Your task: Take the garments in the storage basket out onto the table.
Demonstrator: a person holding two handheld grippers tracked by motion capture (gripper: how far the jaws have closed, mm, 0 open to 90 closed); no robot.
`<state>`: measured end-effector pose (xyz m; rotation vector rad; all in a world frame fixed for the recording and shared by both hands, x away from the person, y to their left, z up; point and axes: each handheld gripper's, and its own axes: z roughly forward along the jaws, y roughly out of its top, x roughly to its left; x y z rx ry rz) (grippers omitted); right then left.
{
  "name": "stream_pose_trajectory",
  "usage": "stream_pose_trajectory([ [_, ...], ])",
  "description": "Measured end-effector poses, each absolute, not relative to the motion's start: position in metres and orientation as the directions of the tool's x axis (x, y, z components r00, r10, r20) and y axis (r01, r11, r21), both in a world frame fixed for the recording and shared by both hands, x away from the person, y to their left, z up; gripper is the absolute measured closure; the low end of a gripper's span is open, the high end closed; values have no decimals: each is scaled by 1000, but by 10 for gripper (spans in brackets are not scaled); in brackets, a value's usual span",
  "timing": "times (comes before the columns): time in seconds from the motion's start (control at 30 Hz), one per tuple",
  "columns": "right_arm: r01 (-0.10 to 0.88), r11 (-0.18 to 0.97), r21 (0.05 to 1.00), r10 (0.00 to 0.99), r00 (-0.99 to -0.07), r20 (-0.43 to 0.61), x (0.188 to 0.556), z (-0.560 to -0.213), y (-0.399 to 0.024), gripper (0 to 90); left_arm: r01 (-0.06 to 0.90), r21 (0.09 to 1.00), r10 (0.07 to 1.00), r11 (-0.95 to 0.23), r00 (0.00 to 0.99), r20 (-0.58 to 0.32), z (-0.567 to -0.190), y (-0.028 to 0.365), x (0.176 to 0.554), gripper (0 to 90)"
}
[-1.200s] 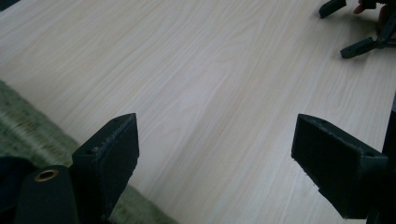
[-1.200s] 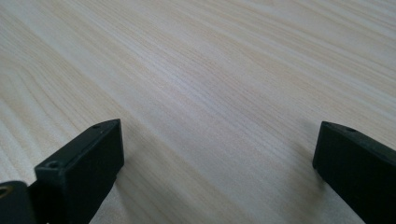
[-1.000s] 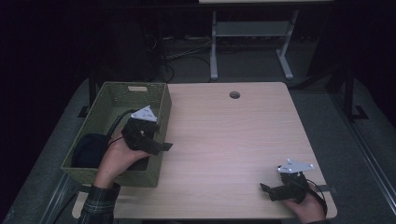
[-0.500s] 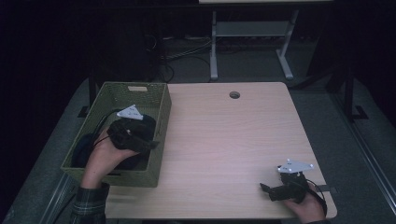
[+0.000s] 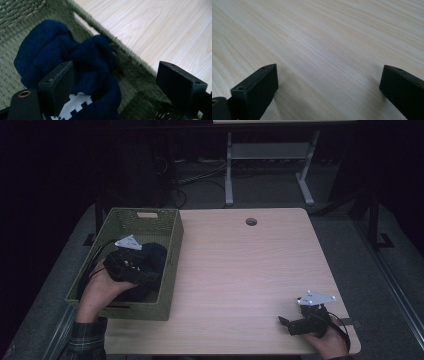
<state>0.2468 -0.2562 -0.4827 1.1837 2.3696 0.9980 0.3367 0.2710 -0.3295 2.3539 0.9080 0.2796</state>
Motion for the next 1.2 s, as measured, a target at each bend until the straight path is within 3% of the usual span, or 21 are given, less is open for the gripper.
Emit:
stream_pose_trajectory([
  [0.4,576,416,704,791,-611,32,247,-483,-256,16,591,526,690,-612,724,-10,-351,280,346,144],
  [1.2,576,415,704,791,-611,33,247,-483,-256,16,605,367,652,-706,758,5,-385,276,363,146],
])
